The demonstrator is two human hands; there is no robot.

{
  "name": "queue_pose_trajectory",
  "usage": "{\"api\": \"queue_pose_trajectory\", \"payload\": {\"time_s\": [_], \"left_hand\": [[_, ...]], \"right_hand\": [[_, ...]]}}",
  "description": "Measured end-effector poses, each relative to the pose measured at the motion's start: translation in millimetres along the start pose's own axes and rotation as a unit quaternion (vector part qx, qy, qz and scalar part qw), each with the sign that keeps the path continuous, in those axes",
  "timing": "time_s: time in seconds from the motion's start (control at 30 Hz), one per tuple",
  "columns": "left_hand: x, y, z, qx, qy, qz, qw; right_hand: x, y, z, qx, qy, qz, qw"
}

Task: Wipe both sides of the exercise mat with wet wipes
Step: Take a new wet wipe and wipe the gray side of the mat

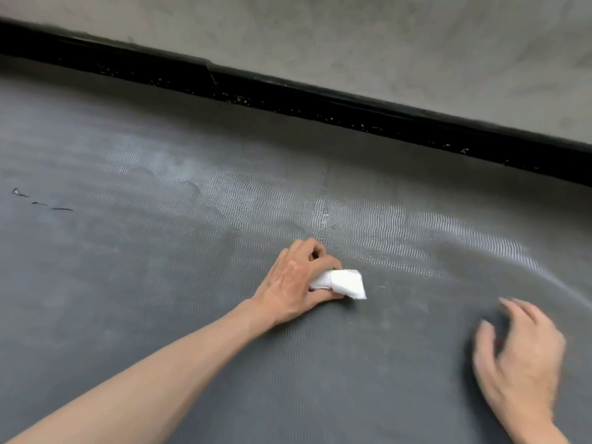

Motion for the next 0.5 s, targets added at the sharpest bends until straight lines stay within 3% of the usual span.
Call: {"api": "queue_pose_trajectory", "payload": {"time_s": [0.07, 0.17, 0.4, 0.5], "left_hand": [[3, -4, 0, -0.009, -0.005, 0.019, 1.0], [10, -10, -9, -0.006, -0.023, 0.058, 0.998], [20, -45, -40, 0.105, -0.09, 0.138, 0.981], [13, -55, -41, 0.13, -0.048, 0.164, 0.977]], "right_hand": [[13, -63, 8, 0.115, -0.12, -0.069, 0.984], [26, -146, 32, 0.121, -0.224, -0.255, 0.933], [45, -179, 63, 0.07, -0.226, -0.396, 0.887], [72, -172, 69, 0.042, -0.215, -0.437, 0.872]]}}
Point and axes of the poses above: each hand's wrist, its own x-axis towards the middle knuckle, its own z-axis out of the palm, y = z × x, the point moved 3 cm from there along x, towards the middle knuckle, and after that the axes turned 4 degrees about -x, right-handed, at the moved point
